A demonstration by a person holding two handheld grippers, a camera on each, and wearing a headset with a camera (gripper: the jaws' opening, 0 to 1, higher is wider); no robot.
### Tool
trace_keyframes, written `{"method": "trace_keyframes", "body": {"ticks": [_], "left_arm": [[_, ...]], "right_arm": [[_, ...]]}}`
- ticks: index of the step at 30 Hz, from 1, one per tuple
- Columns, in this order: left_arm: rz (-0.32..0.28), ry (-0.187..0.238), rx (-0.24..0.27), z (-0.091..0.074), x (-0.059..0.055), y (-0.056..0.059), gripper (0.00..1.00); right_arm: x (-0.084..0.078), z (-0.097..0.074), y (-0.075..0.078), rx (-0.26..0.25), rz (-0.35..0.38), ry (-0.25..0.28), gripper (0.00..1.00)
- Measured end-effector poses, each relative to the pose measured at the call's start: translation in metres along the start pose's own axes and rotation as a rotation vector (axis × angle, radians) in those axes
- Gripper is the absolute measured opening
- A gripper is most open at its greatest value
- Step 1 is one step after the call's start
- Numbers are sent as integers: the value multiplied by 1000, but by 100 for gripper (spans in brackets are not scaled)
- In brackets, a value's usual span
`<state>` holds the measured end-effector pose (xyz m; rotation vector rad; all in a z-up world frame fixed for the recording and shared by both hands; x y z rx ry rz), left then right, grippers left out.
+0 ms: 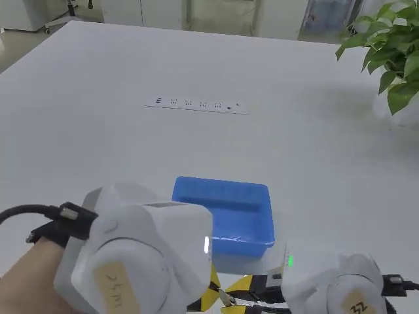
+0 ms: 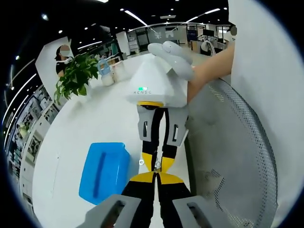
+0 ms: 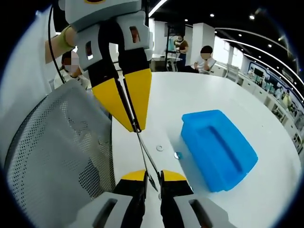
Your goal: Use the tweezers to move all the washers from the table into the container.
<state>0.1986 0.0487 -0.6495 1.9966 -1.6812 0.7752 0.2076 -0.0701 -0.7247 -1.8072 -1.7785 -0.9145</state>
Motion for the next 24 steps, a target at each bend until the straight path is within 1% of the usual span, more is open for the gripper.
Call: {"method": "trace_keyframes", "body": {"ticks": [3,7,11,13,17,19,20,21,22,23,24], "left_arm": [[7,1,-22,6,3,-2,0],[14,-9,-46,12,6,-5,0],[21,-28,-68,14,9,-5,0],[23,-29,-64,14,9,-8,0],[11,-29,-76,15,13,-11,0],[4,-29,-93,18,16,-11,0],[6,-29,-96,20,18,-11,0],[12,-29,-101,22,21,-11,0],[18,-32,-107,24,23,-10,0],[22,-32,-108,25,25,-11,0],[24,-31,-108,25,26,-11,0]], "right_arm": [[-5,-3,0,-15,21,-8,7],[-11,-3,1,-17,41,-9,7],[-12,-1,0,-5,57,-3,7],[-12,-1,1,-13,66,4,7],[-14,-2,2,-14,89,13,7],[-14,-4,3,-10,98,13,8],[-12,-7,3,-10,101,24,8],[-9,-9,4,-16,102,55,8],[-3,-12,5,-20,119,110,8],[0,-14,6,-20,136,139,8],[0,-16,6,-15,152,152,8]]}}
Point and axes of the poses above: the centre of the closed fingertips' face, and the gripper's own axes: z roughly forward along the fingers, y roughly to its right, x roughly out of its top, the point moved 9 cm from there along -z, roughly backward along the fingers, and after that the axes turned 11 degrees about -z, right-handed, at the moved point
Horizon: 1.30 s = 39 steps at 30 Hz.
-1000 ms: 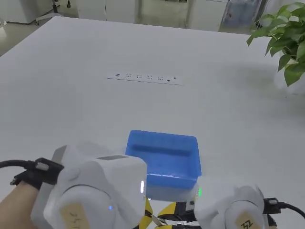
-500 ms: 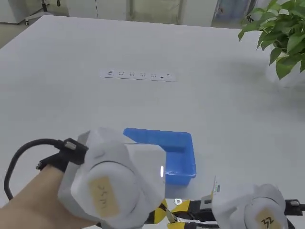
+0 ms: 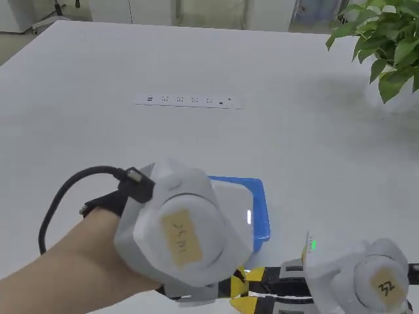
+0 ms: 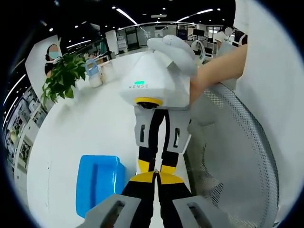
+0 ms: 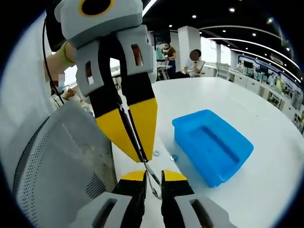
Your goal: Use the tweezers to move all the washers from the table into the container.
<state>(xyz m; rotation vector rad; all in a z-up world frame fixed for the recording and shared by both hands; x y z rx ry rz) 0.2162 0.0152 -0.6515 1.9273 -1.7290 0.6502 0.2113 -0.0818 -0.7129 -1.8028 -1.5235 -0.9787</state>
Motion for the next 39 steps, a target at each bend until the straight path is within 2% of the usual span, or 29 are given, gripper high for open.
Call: {"method": "trace_keyframes", "body": {"ticks": [2,3,5,9,11,14,18,20,22,23,25,26,28,31,33,37,39], "left_arm": [[-4,2,-5,2,2,-1,0],[-7,3,-6,3,3,-2,0],[-9,3,-5,3,3,-2,0],[-44,39,8,2,-1,-2,0],[-86,62,40,-3,-7,-4,0],[-181,126,64,-14,-18,-3,0],[-311,260,146,-33,-37,-3,0],[-368,312,182,-41,-45,-2,0],[-427,384,234,-51,-54,-1,0],[-461,434,287,-57,-58,-1,2],[-491,496,351,-65,-65,2,9],[-510,511,366,-66,-67,4,14],[-541,530,400,-69,-73,8,22],[-582,559,423,-70,-78,14,32],[-614,591,436,-71,-79,16,38],[-664,670,479,-74,-81,18,57],[-674,681,478,-75,-83,19,64]], "right_arm": [[-1,-3,1,4,-19,-30,6],[-5,-4,2,1,-43,-69,6],[-7,-3,2,8,-46,-67,4],[-7,-3,3,14,-72,-74,3],[-7,-1,3,9,-76,-78,3],[-7,-1,6,1,-57,-80,2],[-8,-2,5,-11,-35,-74,2],[-10,-3,7,-27,2,-61,1],[-12,-6,9,-59,66,-44,1],[-13,-8,9,-67,115,-28,1],[-13,-11,11,-82,188,15,1],[-12,-15,12,-99,229,56,1],[-10,-20,13,-103,270,104,1],[-5,-27,17,-120,269,122,2],[0,-31,19,-130,262,122,2],[10,-38,24,-159,240,127,2],[15,-40,28,-170,236,135,2]]}}
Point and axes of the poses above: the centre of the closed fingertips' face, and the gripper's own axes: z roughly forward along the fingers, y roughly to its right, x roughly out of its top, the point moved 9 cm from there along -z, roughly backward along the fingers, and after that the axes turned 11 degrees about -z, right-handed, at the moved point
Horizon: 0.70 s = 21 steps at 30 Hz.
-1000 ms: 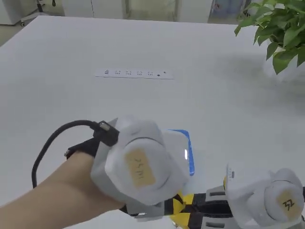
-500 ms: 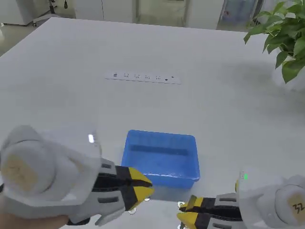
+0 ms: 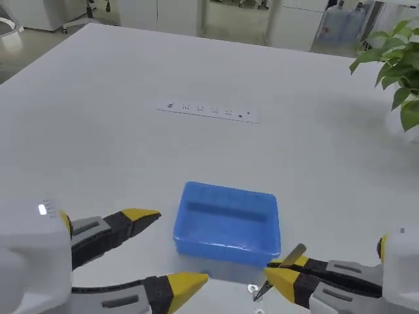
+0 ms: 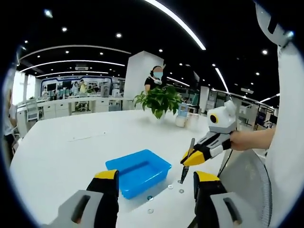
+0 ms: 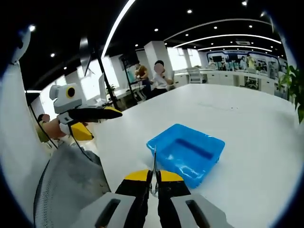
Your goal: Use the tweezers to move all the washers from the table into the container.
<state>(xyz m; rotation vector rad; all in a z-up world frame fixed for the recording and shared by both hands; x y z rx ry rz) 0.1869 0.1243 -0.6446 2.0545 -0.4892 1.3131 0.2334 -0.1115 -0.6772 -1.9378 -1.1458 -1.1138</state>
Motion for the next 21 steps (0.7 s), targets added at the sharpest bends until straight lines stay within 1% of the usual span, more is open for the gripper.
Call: {"method": "trace_keyframes", "body": {"ticks": [1,2,4,5,6,7,9,12,14,16,17,18,21], "left_arm": [[2,-2,6,0,0,-1,67],[14,4,25,-2,1,-3,68],[15,12,42,-4,2,-5,73],[13,21,50,-4,3,-6,76],[8,32,63,-5,4,-7,81],[1,52,78,-6,5,-8,85],[-8,56,101,-7,4,-9,92],[-3,51,130,-6,-1,-10,99],[5,54,154,-7,-3,-11,99],[26,75,177,-7,-6,-11,99],[32,77,189,-6,-11,-14,99],[41,77,201,-5,-13,-16,99],[64,68,231,-4,-19,-17,99]], "right_arm": [[2,0,1,-1,-2,4,2],[7,-1,3,-7,-3,11,2],[12,-3,6,-14,-9,18,2],[16,-3,8,-22,-13,23,2],[18,-4,10,-29,-14,29,2],[21,-4,12,-33,-11,33,2],[26,-4,18,-48,-11,45,2],[31,-1,26,-69,-9,54,2],[35,1,33,-93,-2,64,2],[37,6,40,-122,-9,60,2],[36,10,45,-136,-21,48,2],[35,13,47,-140,-25,42,2],[31,23,55,-155,-38,13,2]]}}
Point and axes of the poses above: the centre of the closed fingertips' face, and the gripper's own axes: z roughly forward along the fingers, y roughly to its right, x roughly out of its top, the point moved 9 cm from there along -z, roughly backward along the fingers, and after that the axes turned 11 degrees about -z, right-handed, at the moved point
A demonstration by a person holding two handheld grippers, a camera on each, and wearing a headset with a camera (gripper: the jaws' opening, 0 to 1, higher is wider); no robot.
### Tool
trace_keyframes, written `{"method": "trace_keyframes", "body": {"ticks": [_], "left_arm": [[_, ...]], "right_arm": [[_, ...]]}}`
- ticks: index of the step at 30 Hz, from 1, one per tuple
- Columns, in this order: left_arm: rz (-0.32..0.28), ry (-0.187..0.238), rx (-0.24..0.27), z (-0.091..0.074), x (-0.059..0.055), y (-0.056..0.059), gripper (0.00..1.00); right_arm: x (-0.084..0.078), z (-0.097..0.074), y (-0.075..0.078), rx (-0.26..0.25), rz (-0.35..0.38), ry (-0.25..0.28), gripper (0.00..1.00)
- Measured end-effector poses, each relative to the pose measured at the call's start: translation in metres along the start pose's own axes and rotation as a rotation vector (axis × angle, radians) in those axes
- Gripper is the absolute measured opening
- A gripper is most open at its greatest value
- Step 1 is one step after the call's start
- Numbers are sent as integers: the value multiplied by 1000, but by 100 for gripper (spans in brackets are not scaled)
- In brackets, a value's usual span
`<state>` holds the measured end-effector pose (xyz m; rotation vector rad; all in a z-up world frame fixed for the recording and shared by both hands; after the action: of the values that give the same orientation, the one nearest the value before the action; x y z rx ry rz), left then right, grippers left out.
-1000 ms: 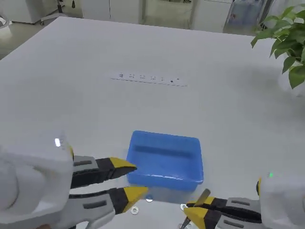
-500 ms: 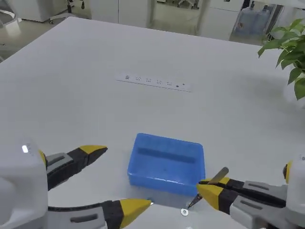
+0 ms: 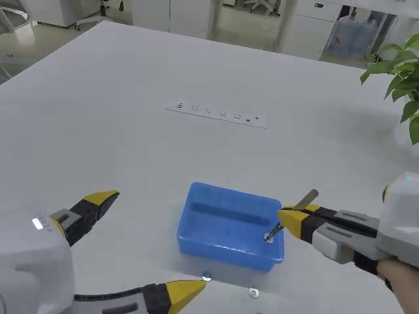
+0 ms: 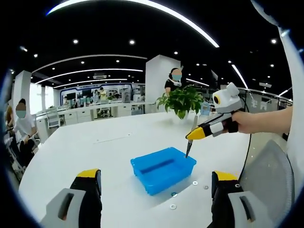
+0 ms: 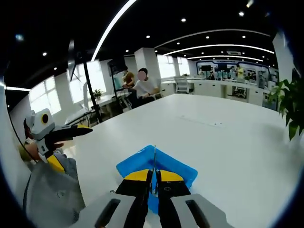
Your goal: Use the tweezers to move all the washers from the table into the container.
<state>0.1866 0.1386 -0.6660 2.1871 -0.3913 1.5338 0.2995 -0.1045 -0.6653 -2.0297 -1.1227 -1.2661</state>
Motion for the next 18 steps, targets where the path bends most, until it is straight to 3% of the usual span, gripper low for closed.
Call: {"method": "trace_keyframes", "body": {"ticks": [4,9,13,18], "left_arm": [[17,31,7,-1,4,-1,99],[-5,74,-1,-4,6,-2,99],[23,67,8,-4,6,-3,99],[-2,77,-1,-5,6,-4,99]], "right_arm": [[-5,14,7,-9,-19,-23,2],[-15,28,14,-11,-30,-51,2],[-25,38,19,-3,-26,-64,2],[-35,47,15,16,-48,-92,2]]}}
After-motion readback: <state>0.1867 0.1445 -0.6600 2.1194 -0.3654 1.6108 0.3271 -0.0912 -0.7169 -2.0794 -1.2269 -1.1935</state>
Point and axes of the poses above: the centre of the closed fingertips' face, and the gripper's own axes: z roughly forward along the fingers, y roughly to its right, x roughly out of its top, the point moved 9 cm from there along -z, roughly backward along the fingers, and after that the axes turned 11 degrees about -z, right-handed, at the moved point
